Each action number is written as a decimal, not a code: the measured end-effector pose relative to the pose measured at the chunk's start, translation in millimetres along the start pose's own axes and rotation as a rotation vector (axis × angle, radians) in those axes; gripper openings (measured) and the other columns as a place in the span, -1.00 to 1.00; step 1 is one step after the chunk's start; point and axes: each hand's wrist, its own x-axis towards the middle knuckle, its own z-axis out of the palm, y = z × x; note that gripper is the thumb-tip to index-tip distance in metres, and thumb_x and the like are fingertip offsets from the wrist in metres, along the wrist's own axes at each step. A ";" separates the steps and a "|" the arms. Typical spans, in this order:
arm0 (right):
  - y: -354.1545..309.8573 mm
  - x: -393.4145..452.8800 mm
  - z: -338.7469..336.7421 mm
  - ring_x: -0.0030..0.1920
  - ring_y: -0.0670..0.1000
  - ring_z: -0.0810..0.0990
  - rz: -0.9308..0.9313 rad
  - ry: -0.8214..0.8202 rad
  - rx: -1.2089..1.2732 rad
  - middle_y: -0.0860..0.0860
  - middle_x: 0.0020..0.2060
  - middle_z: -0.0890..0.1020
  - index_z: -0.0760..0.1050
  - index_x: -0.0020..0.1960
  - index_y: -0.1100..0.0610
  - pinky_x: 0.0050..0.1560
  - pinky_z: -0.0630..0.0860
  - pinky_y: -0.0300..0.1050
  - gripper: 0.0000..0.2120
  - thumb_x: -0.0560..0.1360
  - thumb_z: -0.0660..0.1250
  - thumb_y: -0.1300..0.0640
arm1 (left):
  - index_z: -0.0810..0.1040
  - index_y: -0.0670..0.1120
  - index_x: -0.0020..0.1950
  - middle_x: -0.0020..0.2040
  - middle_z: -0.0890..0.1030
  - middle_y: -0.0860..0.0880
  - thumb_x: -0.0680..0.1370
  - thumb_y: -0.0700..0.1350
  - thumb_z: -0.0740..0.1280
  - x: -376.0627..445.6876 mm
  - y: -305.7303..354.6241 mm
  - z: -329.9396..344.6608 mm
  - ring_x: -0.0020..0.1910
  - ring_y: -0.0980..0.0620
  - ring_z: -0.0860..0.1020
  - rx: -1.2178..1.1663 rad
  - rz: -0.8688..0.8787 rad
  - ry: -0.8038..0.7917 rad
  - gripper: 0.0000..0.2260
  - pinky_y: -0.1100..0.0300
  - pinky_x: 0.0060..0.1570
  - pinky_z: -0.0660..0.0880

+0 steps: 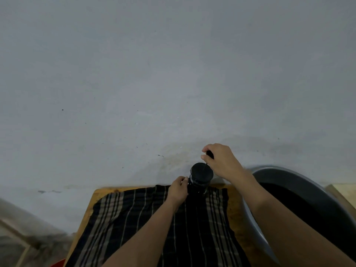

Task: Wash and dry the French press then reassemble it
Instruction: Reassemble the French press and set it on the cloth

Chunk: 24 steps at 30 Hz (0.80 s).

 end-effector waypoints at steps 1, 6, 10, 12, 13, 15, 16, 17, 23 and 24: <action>0.4 2.4 5.0 0.20 0.08 0.53 0.003 -0.014 -0.012 0.10 0.18 0.59 0.52 0.26 0.17 0.18 0.43 -0.12 -0.71 0.58 0.28 0.08 | 0.49 -0.11 0.18 0.00 0.56 -0.06 0.67 0.01 0.10 0.6 -1.3 -1.1 0.03 -0.15 0.60 0.003 -0.002 -0.004 -0.73 0.04 0.03 0.52; 4.7 3.6 24.7 0.21 0.07 0.53 0.010 -0.092 -0.083 0.06 0.20 0.59 0.51 0.26 0.14 0.22 0.48 -0.05 -0.69 0.57 0.28 0.04 | 0.50 -0.10 0.23 0.10 0.60 -0.11 0.65 0.06 0.11 1.8 -6.0 -0.4 0.09 -0.15 0.58 0.015 0.013 -0.020 -0.68 -0.06 0.17 0.53; 10.4 -0.5 35.7 0.23 0.09 0.51 -0.004 -0.152 -0.126 0.06 0.25 0.56 0.47 0.31 0.12 0.25 0.47 -0.01 -0.67 0.58 0.26 0.06 | 0.50 -0.09 0.24 0.14 0.61 -0.15 0.65 0.05 0.11 2.0 -7.8 0.5 0.12 -0.18 0.57 0.000 0.000 -0.001 -0.68 0.03 0.12 0.52; 13.9 -3.4 39.2 0.29 0.09 0.47 -0.032 -0.160 -0.120 0.05 0.31 0.52 0.43 0.37 0.12 0.31 0.42 -0.03 -0.63 0.58 0.26 0.09 | 0.50 -0.10 0.25 0.15 0.61 -0.15 0.66 0.04 0.11 1.0 -8.0 0.8 0.12 -0.15 0.57 -0.010 0.009 0.008 -0.68 0.04 0.13 0.52; 16.1 -4.5 41.0 0.29 0.08 0.47 -0.040 -0.152 -0.112 0.04 0.32 0.51 0.43 0.37 0.12 0.32 0.41 -0.03 -0.64 0.58 0.25 0.11 | 0.50 -0.10 0.25 0.15 0.61 -0.16 0.66 0.03 0.11 1.0 -8.4 1.0 0.12 -0.14 0.57 -0.005 0.017 0.009 -0.68 0.05 0.13 0.52; 18.7 -7.6 44.3 0.28 0.07 0.50 -0.032 -0.132 -0.103 0.04 0.30 0.54 0.47 0.34 0.11 0.31 0.43 -0.03 -0.66 0.58 0.24 0.14 | 0.50 -0.11 0.25 0.14 0.61 -0.16 0.66 0.03 0.10 0.0 -7.5 0.0 0.11 -0.14 0.57 0.017 0.032 0.013 -0.68 0.07 0.10 0.51; 19.7 -9.3 46.8 0.28 0.06 0.50 -0.021 -0.120 -0.097 0.03 0.30 0.55 0.48 0.34 0.11 0.31 0.44 -0.04 -0.66 0.58 0.24 0.15 | 0.50 -0.12 0.25 0.13 0.61 -0.16 0.66 0.03 0.10 -0.3 -7.6 -0.5 0.11 -0.14 0.57 0.020 0.039 0.014 -0.68 0.06 0.11 0.51; 20.8 -10.8 49.0 0.29 0.06 0.51 -0.012 -0.107 -0.091 0.02 0.30 0.55 0.48 0.34 0.10 0.31 0.44 -0.04 -0.66 0.58 0.24 0.15 | 0.50 -0.12 0.24 0.13 0.61 -0.16 0.67 0.03 0.10 0.0 -7.5 -0.3 0.11 -0.14 0.56 0.023 0.041 0.013 -0.68 0.05 0.12 0.52; 18.3 -19.8 53.3 0.34 0.10 0.44 -0.014 -0.088 -0.079 0.06 0.38 0.46 0.40 0.40 0.13 0.35 0.40 -0.04 -0.62 0.59 0.21 0.21 | 0.49 -0.13 0.27 0.16 0.61 -0.18 0.67 0.05 0.08 0.9 -7.1 1.1 0.13 -0.16 0.56 0.046 0.033 0.020 -0.65 0.07 0.11 0.49; 16.6 -24.5 52.7 0.37 0.11 0.41 -0.018 -0.081 -0.077 0.06 0.41 0.40 0.36 0.43 0.12 0.36 0.37 -0.04 -0.59 0.59 0.21 0.22 | 0.48 -0.13 0.28 0.18 0.60 -0.18 0.67 0.05 0.08 0.9 -6.5 1.8 0.14 -0.16 0.56 0.054 0.028 0.026 -0.65 0.09 0.09 0.47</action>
